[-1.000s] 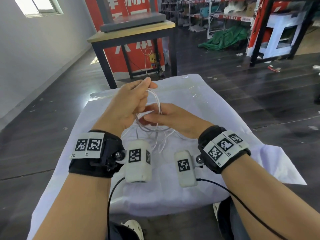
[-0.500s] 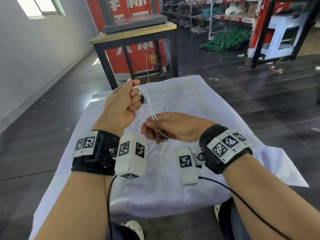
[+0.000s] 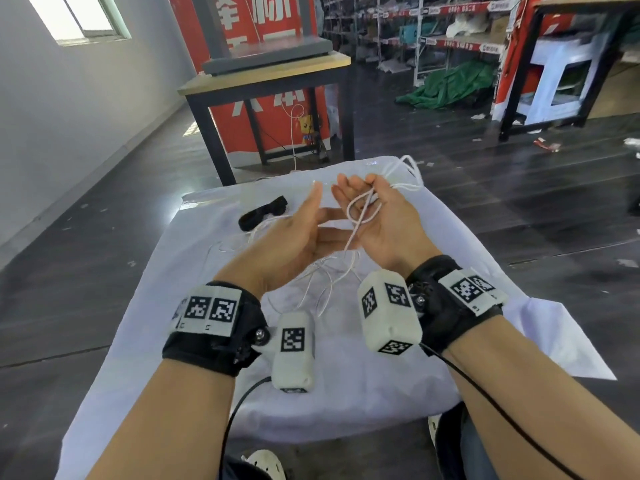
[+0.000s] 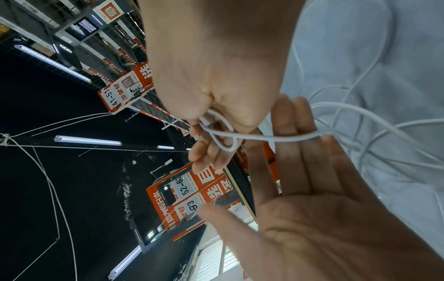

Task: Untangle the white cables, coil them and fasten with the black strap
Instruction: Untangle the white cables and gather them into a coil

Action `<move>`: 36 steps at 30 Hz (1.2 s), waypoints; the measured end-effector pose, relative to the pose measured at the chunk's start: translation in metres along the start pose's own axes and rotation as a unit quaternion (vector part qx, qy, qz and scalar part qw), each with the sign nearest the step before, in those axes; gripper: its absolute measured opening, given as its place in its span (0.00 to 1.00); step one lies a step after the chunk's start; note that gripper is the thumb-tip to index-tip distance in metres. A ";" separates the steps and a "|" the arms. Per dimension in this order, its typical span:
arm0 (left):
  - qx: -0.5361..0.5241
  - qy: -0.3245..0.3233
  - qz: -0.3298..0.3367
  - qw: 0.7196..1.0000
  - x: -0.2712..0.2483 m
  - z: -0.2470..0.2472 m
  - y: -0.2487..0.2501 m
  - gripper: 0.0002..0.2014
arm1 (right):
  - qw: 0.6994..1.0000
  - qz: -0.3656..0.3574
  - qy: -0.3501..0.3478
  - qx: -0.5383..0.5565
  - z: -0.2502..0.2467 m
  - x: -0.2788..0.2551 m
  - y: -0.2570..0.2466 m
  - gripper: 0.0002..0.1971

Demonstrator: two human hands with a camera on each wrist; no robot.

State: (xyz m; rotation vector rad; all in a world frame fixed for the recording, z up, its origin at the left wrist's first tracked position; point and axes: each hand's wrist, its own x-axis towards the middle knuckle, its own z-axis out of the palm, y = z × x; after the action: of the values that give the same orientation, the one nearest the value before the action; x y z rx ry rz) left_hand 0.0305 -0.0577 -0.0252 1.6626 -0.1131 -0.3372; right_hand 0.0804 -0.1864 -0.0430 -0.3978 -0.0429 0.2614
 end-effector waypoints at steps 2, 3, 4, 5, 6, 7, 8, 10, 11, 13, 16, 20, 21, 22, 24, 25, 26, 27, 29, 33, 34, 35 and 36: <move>0.059 -0.026 0.006 0.998 0.000 0.002 -0.003 0.27 | 0.998 -0.049 0.016 0.021 -0.002 0.002 -0.006 0.07; 0.115 -0.029 0.020 0.993 -0.001 0.001 -0.004 0.24 | 0.997 -0.063 0.026 0.026 -0.003 0.003 -0.009 0.08; 0.173 -0.030 0.036 0.984 -0.001 -0.003 -0.003 0.19 | 0.996 -0.071 0.037 0.024 -0.005 0.004 -0.012 0.09; 0.218 -0.028 0.051 0.974 -0.002 -0.007 -0.003 0.14 | 0.996 -0.071 0.053 0.020 -0.006 0.005 -0.015 0.09; 0.245 -0.021 0.057 0.968 -0.002 -0.013 -0.002 0.11 | 0.995 -0.064 0.072 0.015 -0.008 0.007 -0.017 0.09; 0.258 -0.009 0.055 0.964 -0.002 -0.019 -0.001 0.09 | 0.995 -0.050 0.084 -0.001 -0.009 0.008 -0.018 0.10; 0.276 0.007 0.052 0.960 -0.002 -0.024 0.000 0.08 | 0.995 -0.034 0.089 -0.031 -0.010 0.009 -0.019 0.11; 0.384 0.053 0.040 0.921 -0.001 -0.036 -0.003 0.07 | 0.992 -0.016 0.083 -0.097 -0.011 0.009 -0.018 0.12; 0.468 0.074 0.027 0.880 -0.001 -0.043 -0.004 0.08 | 0.990 -0.016 0.081 -0.114 -0.010 0.010 -0.018 0.11; 0.583 0.121 0.012 0.804 -0.003 -0.053 -0.007 0.09 | 0.987 -0.026 0.086 -0.134 -0.010 0.010 -0.020 0.12; 0.531 0.212 0.024 0.820 -0.007 -0.062 -0.008 0.10 | 0.969 -0.026 0.112 -0.219 -0.009 0.008 -0.023 0.11; 0.483 0.289 0.064 0.824 -0.003 -0.055 -0.007 0.19 | 0.909 0.082 0.088 -0.399 -0.011 -0.001 -0.012 0.09; 0.473 0.289 0.060 0.830 -0.002 -0.054 -0.008 0.20 | 0.891 0.115 0.070 -0.433 -0.012 -0.003 -0.010 0.09; 0.459 0.279 0.053 0.842 0.000 -0.053 -0.010 0.19 | 0.874 0.145 0.049 -0.461 -0.012 -0.004 -0.009 0.09; 0.415 0.238 0.059 0.876 0.002 -0.053 -0.013 0.18 | 0.842 0.191 0.005 -0.505 -0.010 -0.006 -0.008 0.10; 0.385 0.215 0.069 0.895 0.002 -0.051 -0.013 0.17 | 0.830 0.205 -0.014 -0.519 -0.010 -0.006 -0.008 0.11; 0.353 0.195 0.081 0.911 0.001 -0.048 -0.012 0.15 | 0.823 0.217 -0.031 -0.525 -0.009 -0.007 -0.008 0.11; 0.329 0.181 0.089 0.923 0.001 -0.045 -0.011 0.13 | 0.819 0.229 -0.047 -0.523 -0.008 -0.007 -0.007 0.11; 0.279 0.164 0.097 0.941 0.002 -0.043 -0.011 0.11 | 0.819 0.248 -0.070 -0.512 -0.006 -0.010 -0.007 0.10; 0.211 0.184 0.093 0.955 0.005 -0.044 -0.011 0.10 | 0.834 0.242 -0.092 -0.488 -0.004 -0.014 -0.008 0.11; 0.204 0.195 0.092 0.955 0.006 -0.045 -0.012 0.11 | 0.840 0.247 -0.094 -0.474 -0.005 -0.014 -0.008 0.11; 0.206 0.206 0.092 0.952 0.007 -0.047 -0.013 0.11 | 0.848 0.262 -0.096 -0.450 -0.006 -0.014 -0.007 0.12; 0.219 0.220 0.097 0.946 0.007 -0.048 -0.014 0.12 | 0.855 0.284 -0.099 -0.422 -0.006 -0.014 -0.006 0.12</move>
State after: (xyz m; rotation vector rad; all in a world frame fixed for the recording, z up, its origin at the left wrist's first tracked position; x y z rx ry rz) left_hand 0.0490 -0.0118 -0.0362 2.1086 -0.0146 0.2323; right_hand 0.0687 -0.1983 -0.0463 -1.2696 -0.2509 0.8821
